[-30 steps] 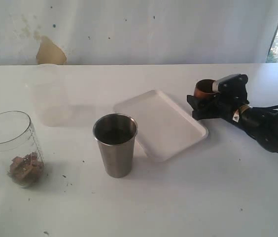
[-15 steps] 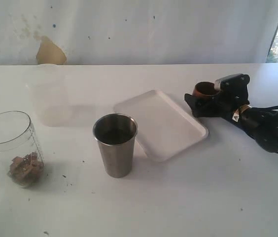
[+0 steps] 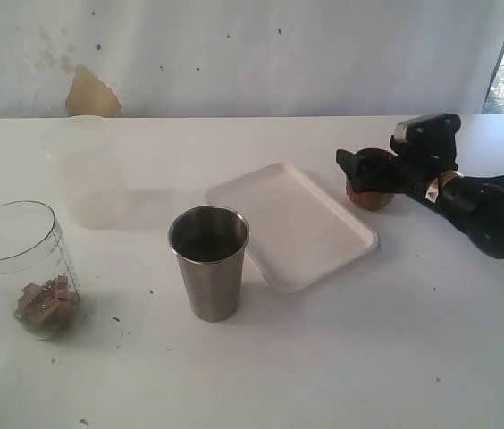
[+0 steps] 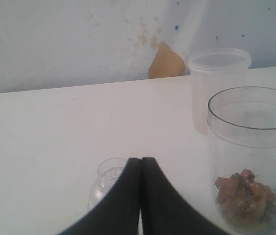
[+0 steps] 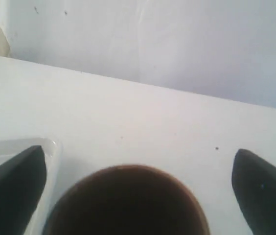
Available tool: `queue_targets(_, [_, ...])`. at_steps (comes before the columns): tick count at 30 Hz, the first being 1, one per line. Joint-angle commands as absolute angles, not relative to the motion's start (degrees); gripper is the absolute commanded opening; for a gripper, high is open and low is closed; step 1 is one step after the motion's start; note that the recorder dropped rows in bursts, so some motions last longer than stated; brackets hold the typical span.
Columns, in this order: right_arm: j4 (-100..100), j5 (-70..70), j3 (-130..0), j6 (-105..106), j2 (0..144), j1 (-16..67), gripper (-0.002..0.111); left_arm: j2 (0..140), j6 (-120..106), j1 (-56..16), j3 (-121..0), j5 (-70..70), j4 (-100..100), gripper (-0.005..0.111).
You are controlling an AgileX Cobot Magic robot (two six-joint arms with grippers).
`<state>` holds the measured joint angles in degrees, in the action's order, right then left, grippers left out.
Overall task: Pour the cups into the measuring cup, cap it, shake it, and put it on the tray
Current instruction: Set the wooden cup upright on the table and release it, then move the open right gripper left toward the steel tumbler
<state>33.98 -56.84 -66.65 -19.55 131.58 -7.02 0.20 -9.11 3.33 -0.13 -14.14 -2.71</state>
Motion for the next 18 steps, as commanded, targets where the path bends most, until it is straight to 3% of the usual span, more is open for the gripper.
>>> queue_targets(1, [36.15,-56.51,-66.73,-22.61,128.30,-7.34,0.095,0.00,-9.07,3.22,0.00,-13.35,-2.71,0.000])
queue_targets(18, [50.74,-52.69,-66.62,-38.45,112.46,-7.34,0.095,0.00,-9.07,3.22,0.00,-13.35,-2.71,0.000])
